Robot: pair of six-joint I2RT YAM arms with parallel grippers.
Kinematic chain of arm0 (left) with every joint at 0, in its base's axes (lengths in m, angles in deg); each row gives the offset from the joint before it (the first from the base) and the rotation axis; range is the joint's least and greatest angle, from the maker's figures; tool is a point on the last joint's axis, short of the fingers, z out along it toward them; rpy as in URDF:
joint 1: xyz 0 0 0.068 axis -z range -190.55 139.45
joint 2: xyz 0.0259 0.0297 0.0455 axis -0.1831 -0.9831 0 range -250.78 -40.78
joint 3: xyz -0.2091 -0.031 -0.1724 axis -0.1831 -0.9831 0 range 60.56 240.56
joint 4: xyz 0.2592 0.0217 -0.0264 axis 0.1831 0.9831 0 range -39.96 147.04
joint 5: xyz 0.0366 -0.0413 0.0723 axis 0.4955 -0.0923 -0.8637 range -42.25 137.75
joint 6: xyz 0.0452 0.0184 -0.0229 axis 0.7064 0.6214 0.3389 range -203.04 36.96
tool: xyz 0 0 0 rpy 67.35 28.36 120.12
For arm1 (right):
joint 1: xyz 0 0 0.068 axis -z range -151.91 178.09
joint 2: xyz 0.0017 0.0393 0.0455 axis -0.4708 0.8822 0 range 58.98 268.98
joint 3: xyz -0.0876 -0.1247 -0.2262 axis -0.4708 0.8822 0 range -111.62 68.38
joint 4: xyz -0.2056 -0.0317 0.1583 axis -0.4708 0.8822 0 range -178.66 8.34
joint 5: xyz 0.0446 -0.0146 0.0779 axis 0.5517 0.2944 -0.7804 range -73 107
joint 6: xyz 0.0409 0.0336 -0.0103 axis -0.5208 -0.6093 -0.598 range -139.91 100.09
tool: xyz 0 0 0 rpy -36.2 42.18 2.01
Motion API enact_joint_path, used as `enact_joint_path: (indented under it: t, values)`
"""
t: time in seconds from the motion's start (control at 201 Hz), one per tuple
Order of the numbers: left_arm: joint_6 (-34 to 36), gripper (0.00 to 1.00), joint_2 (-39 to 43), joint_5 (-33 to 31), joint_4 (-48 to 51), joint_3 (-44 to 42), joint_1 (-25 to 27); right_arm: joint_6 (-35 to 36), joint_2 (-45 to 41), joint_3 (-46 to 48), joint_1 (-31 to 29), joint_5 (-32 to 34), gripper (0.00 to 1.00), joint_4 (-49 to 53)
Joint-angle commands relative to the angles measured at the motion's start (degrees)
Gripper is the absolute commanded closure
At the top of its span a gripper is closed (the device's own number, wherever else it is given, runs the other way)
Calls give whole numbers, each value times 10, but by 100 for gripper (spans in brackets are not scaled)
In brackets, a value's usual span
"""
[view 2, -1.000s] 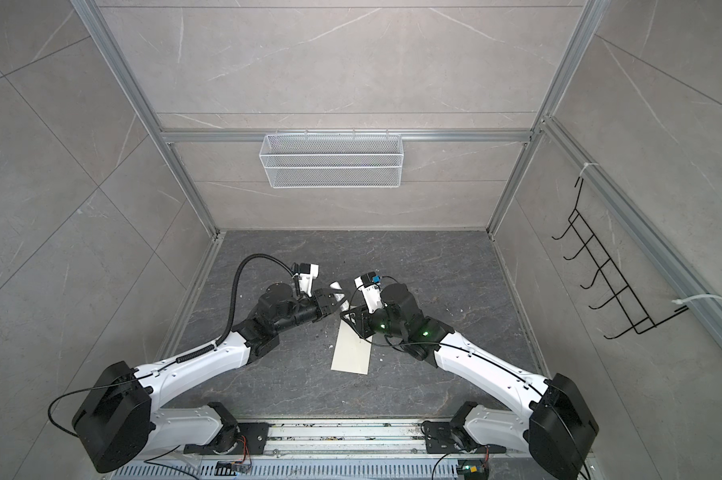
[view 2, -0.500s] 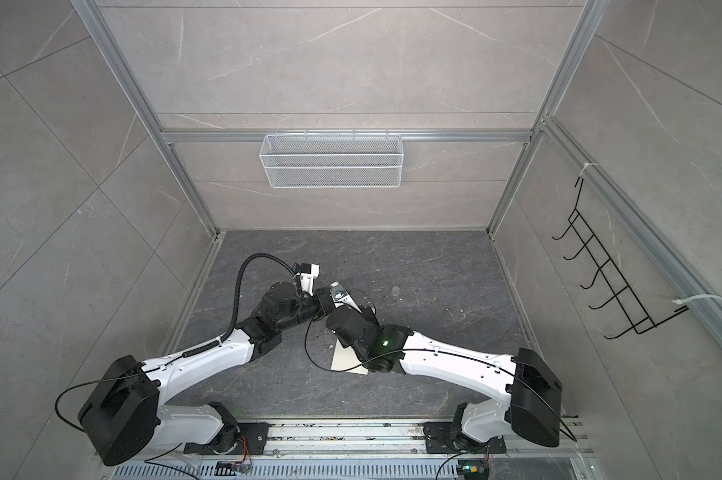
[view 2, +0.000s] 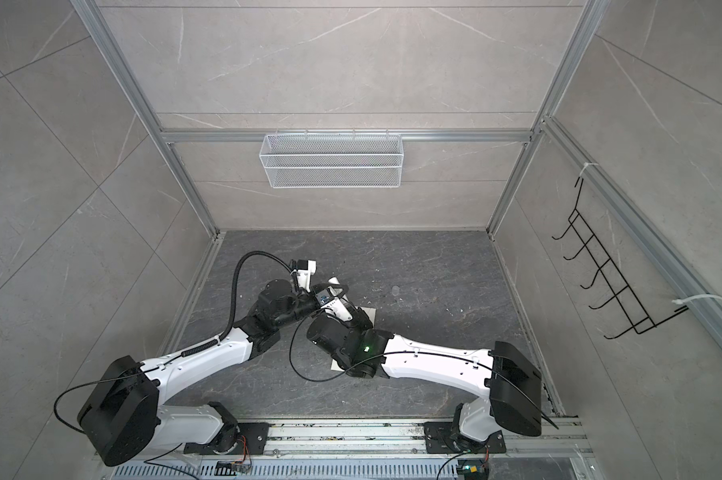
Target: Place the letter into the envelope and seal it
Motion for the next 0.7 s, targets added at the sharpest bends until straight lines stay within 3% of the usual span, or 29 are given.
enact_joint_path:
  t: [0.0, 0.075, 0.234, 0.349, 0.508, 0.692]
  values:
    - [91, 100, 12, 1, 16, 15, 10, 24, -76, 37, 14, -141, 50, -35]
    - [153, 100, 30, 5, 20, 14, 10, 19, -135, 76, 44, -237, 35, -54]
    - [285, 100, 72, 2, 24, -2, 10, 7, -247, 144, 109, -407, 13, -79]
    - [372, 100, 104, -7, -3, -35, 11, -13, -303, 173, 151, -477, 11, -89]
    - [466, 100, 135, -5, -33, -72, 17, -32, -326, 172, 174, -510, 10, -86]
    - [501, 100, 149, -3, -40, -85, 22, -33, -301, 152, 176, -525, 10, -76]
